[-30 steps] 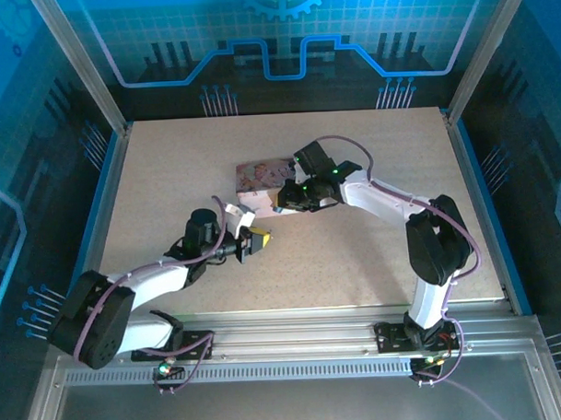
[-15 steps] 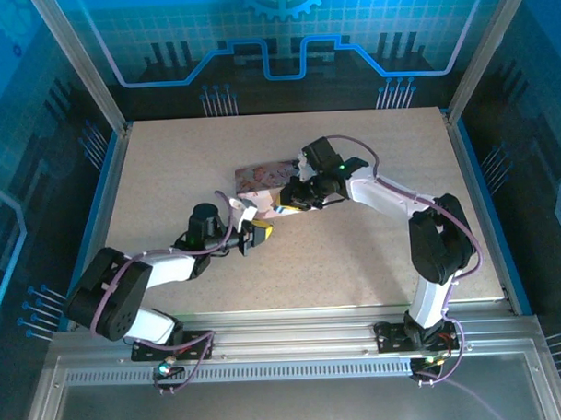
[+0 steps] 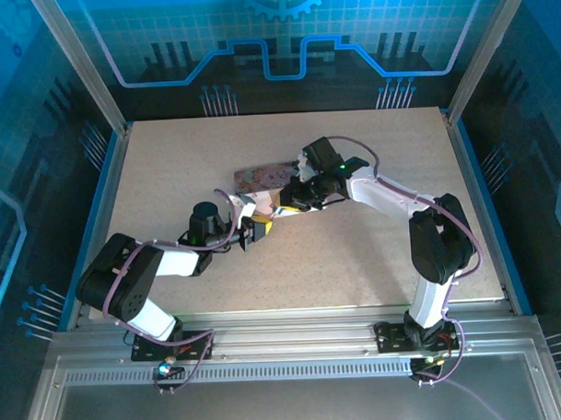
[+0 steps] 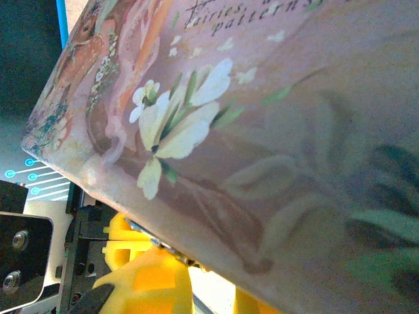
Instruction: Unlock the padlock with the key
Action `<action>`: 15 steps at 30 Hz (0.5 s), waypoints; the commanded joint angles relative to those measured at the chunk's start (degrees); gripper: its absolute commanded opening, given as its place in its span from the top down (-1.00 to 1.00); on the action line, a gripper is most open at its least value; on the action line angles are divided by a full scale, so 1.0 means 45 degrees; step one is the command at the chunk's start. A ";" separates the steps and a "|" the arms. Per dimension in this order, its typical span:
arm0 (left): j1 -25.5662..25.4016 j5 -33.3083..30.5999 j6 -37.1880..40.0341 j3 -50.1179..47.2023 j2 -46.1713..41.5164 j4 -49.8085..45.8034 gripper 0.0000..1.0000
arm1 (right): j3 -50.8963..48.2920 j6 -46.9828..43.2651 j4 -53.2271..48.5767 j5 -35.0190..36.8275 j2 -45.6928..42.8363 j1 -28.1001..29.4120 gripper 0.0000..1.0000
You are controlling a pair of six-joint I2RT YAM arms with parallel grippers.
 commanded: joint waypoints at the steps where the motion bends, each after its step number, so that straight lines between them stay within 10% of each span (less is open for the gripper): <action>1: 0.0063 -0.0211 0.0649 0.0094 -0.0301 0.0485 1.00 | 0.0398 -0.0043 0.0123 -0.0659 -0.0429 -0.0146 1.00; 15: -0.0304 -0.0142 0.0686 0.0073 -0.0340 0.0715 1.00 | 0.0388 0.0078 0.0203 -0.0730 -0.0427 -0.0185 1.00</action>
